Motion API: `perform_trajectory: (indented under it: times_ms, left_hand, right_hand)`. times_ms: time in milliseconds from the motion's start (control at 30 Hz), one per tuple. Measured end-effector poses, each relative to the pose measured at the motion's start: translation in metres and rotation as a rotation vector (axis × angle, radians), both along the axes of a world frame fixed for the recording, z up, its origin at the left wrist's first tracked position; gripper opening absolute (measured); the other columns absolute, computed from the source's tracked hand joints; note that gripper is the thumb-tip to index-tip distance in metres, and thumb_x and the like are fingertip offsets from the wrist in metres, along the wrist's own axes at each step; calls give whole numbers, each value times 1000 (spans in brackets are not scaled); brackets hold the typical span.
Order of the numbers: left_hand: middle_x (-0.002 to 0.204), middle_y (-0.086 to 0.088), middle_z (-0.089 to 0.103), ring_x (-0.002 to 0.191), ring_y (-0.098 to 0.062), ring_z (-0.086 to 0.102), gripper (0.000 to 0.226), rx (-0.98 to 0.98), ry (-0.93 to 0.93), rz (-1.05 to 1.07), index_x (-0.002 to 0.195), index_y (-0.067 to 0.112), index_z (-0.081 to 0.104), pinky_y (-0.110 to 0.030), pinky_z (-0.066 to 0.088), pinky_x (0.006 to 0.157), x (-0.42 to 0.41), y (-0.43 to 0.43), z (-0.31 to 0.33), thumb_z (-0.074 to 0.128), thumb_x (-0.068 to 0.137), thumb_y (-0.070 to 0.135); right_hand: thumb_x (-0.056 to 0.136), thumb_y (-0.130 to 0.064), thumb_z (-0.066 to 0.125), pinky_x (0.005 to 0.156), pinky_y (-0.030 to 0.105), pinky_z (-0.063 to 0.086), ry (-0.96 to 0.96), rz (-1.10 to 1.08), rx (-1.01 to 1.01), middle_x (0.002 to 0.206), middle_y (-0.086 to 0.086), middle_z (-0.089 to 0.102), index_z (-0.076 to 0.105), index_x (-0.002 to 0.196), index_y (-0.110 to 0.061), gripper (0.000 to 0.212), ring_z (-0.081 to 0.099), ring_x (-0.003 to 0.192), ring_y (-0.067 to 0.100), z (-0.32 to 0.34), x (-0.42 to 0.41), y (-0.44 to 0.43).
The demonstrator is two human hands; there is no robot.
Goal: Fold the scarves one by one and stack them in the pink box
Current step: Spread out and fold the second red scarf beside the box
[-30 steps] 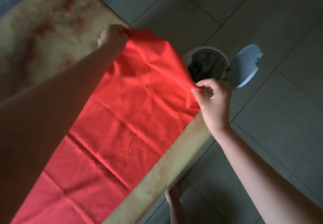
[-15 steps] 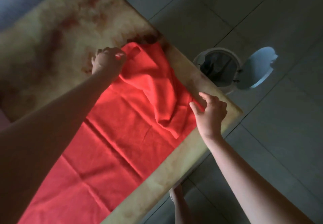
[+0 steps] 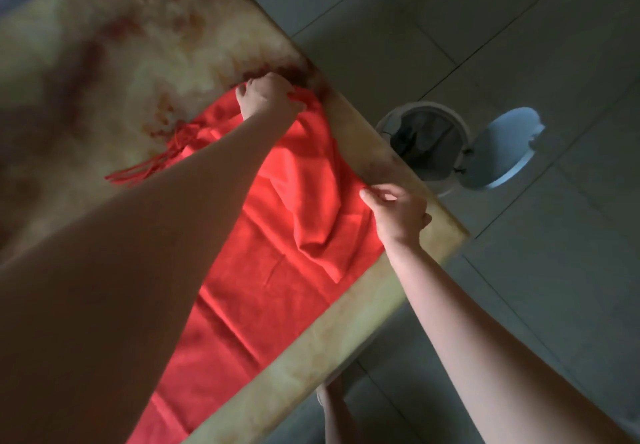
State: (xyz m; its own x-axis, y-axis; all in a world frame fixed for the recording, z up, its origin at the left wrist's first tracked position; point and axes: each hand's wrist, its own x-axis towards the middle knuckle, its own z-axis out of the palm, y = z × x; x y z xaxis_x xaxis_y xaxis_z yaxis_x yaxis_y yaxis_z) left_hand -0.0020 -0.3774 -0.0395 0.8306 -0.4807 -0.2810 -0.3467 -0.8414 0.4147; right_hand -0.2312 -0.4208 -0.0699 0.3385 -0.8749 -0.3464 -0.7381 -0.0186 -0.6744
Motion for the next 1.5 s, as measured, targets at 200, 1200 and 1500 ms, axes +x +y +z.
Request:
perform_trajectory:
  times_ms: [200,1200,1500]
  left_hand:
    - [93,-4,67,86,-16,63,33,-422,204,201,114,9,66,-20,44,75,10,3,10,65,86,26]
    - [120,-13,64,110,-28,59,39,75,188,161,118,21,63,-32,38,101,19,182,5,39,88,30]
    - [114,-5,67,111,-24,59,61,-37,202,132,113,27,66,-41,40,102,14,97,10,55,72,71]
  right_hand:
    - [81,-19,69,81,34,48,-297,-164,100,65,-14,64,66,68,-27,15,63,68,3,9,-1,-10]
    - [75,-59,49,73,32,27,105,318,-100,73,-7,70,63,77,-22,40,64,81,21,21,-39,106]
    - [80,-45,65,63,31,34,39,210,-74,78,12,71,71,82,-7,38,63,74,28,13,24,42]
